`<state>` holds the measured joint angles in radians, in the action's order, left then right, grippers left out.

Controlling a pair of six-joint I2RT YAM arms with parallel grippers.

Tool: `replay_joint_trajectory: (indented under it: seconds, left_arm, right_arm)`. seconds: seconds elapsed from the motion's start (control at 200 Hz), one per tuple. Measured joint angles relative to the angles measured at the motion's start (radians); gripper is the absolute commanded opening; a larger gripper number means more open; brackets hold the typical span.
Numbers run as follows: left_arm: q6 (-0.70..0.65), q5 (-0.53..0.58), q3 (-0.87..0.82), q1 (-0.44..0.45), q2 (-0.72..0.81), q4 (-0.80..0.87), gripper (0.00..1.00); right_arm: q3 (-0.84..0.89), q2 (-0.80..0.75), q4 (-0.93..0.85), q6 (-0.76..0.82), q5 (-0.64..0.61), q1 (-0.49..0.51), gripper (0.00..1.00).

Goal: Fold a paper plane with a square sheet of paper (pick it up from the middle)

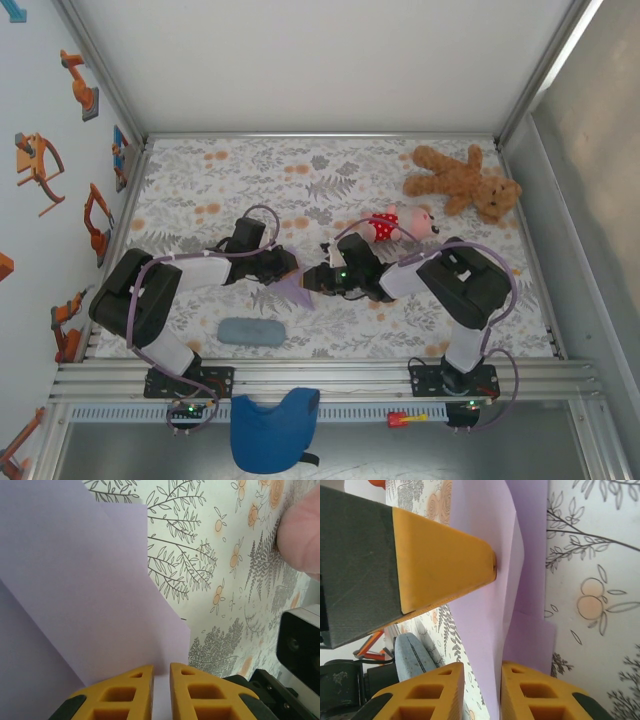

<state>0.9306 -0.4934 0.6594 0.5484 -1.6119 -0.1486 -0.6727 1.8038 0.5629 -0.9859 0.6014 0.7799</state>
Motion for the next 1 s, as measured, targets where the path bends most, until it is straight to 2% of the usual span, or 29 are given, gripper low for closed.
replay_joint_trajectory:
  seconds: [0.28, 0.471, 0.691, 1.002]
  left_arm:
    - [0.000, 0.002, 0.000, 0.000, -0.001, 0.006, 0.16]
    - [0.000, 0.003, 0.000, 0.000, -0.003, 0.007, 0.16]
    - [0.000, 0.003, 0.003, 0.000, -0.016, 0.008, 0.16]
    - [0.000, 0.003, 0.013, 0.000, -0.019, 0.011, 0.17]
  right_arm:
    - [0.000, -0.038, -0.148, 0.069, -0.044, 0.000, 0.26]
    - [-0.006, -0.038, -0.179, 0.101, -0.036, 0.000, 0.26]
    - [-0.019, -0.038, -0.205, 0.134, -0.013, 0.003, 0.31]
    - [-0.043, -0.037, -0.261, 0.175, -0.016, 0.013, 0.27]
